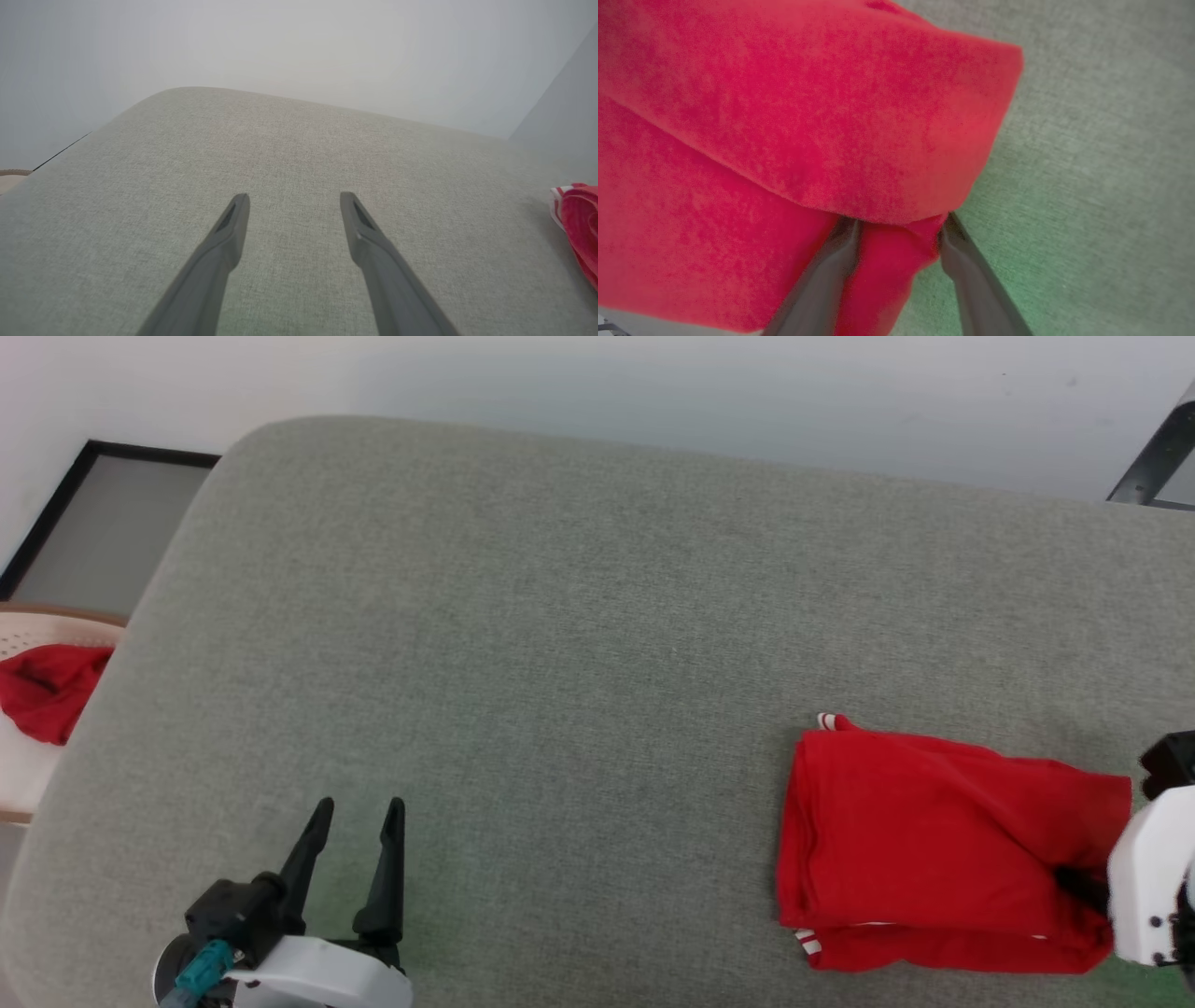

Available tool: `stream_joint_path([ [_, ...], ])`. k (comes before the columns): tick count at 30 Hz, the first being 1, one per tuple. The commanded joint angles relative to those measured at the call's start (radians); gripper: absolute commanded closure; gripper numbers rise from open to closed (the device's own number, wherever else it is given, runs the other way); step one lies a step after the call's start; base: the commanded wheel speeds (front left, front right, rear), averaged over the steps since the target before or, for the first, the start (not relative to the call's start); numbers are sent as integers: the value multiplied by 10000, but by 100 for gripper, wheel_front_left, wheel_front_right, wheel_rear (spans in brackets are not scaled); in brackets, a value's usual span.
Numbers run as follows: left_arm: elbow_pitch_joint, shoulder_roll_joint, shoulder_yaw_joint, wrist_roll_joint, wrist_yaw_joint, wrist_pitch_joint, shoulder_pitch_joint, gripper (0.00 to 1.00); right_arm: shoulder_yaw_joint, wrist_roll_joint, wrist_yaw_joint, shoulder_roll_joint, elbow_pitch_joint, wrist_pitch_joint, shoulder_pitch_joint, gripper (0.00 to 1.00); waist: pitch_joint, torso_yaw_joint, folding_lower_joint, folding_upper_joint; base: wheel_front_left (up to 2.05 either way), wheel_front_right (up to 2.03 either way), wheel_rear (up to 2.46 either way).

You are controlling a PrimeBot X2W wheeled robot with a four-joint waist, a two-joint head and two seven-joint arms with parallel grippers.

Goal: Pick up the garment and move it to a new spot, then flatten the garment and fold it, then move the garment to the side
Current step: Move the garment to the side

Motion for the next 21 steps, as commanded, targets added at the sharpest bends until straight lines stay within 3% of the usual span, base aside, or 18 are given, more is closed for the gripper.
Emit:
stream_joint_path([
  [1, 45, -31, 8, 69, -60, -70, -131, 0, 453, 93, -9, 506, 313, -111, 188, 100, -35, -136, 0, -1, 0, 0, 0],
  [7, -7, -114, 1, 157, -115, -79, -280, 0, 200, 316, -13, 428, 146, -923, -206, 100, -23, -706, 0, -1, 0, 0, 0],
  [15, -145, -112, -5, 274, -157, -69, -380, 0, -888, 303, -12, -229, 222, -2152, -421, 100, 107, -1727, 0, -1, 0, 0, 0],
  [21, -307, 7, -48, 393, -206, -69, -569, 0, -1757, 144, -12, -862, 637, -2489, -594, 100, 241, -2245, 0, -1, 0, 0, 0],
])
